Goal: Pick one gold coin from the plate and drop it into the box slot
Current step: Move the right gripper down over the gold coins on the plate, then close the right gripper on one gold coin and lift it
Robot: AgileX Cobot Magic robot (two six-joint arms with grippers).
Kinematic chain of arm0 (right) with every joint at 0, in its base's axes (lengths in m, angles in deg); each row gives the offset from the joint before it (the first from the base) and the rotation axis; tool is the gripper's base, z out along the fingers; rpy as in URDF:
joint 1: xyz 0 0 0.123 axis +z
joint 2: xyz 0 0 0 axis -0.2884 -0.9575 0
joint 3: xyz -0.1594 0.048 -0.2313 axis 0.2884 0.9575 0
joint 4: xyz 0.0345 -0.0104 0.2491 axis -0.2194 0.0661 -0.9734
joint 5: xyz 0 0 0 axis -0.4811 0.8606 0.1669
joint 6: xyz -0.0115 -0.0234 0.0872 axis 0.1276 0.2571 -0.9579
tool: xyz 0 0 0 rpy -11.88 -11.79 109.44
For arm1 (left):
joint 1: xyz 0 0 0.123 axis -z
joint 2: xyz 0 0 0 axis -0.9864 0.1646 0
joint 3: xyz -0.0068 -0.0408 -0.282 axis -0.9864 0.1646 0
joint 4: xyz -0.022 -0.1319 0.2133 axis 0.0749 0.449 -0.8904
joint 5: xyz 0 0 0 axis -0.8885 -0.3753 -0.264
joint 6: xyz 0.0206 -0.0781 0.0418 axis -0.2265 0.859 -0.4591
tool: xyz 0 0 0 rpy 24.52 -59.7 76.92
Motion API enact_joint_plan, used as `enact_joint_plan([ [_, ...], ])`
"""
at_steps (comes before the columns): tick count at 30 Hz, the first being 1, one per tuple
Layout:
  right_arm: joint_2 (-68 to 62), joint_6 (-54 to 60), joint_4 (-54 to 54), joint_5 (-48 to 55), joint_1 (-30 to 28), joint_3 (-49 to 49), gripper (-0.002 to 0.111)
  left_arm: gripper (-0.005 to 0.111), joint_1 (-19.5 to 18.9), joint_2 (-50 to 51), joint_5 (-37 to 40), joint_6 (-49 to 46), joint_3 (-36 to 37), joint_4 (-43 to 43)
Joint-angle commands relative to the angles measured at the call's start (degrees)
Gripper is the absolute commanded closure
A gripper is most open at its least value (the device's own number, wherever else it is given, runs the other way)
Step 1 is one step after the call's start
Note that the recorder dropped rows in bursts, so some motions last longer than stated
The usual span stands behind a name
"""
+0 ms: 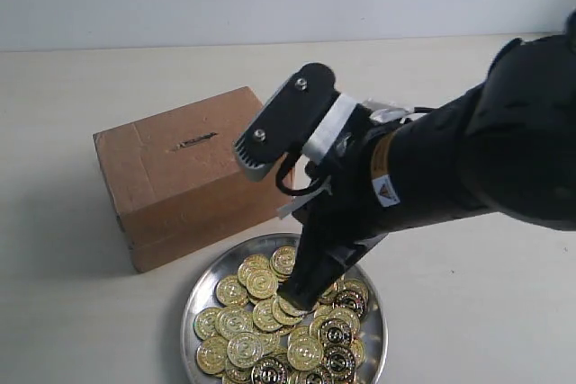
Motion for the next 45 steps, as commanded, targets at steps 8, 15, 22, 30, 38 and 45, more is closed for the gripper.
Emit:
enact_joint_plan([
  [8,-12.6,11.7,-9.5,0.8,0.6,-5.2,0.108,0.107,0.3,-0.3,-0.5,0.2,0.2,0.4],
  [15,-15.5,11.7,-9.5,0.3,0.6,-5.9,0.101,0.107,0.3,-0.3,-0.5,0.2,0.2,0.4],
  [22,-15.5,11.7,-14.4,2.7,0.6,-5.9,0.08,0.107,0.3,-0.3,-0.5,0.2,0.2,0.4],
  [30,-15.1,14.8,-16.3,6.1,4.7,-5.9,0.078,0.107,0.3,-0.3,-0.5,0.2,0.2,0.4],
  [38,-12.8,15.7,-16.3,7.0,10.6,-5.9,0.078,0.107,0.3,-0.3,-0.5,0.2,0.2,0.4],
  [45,-12.4,15.7,-16.6,8.3,13.5,-5.3,0.074,0.107,0.3,-0.3,-0.5,0.2,0.2,0.4],
])
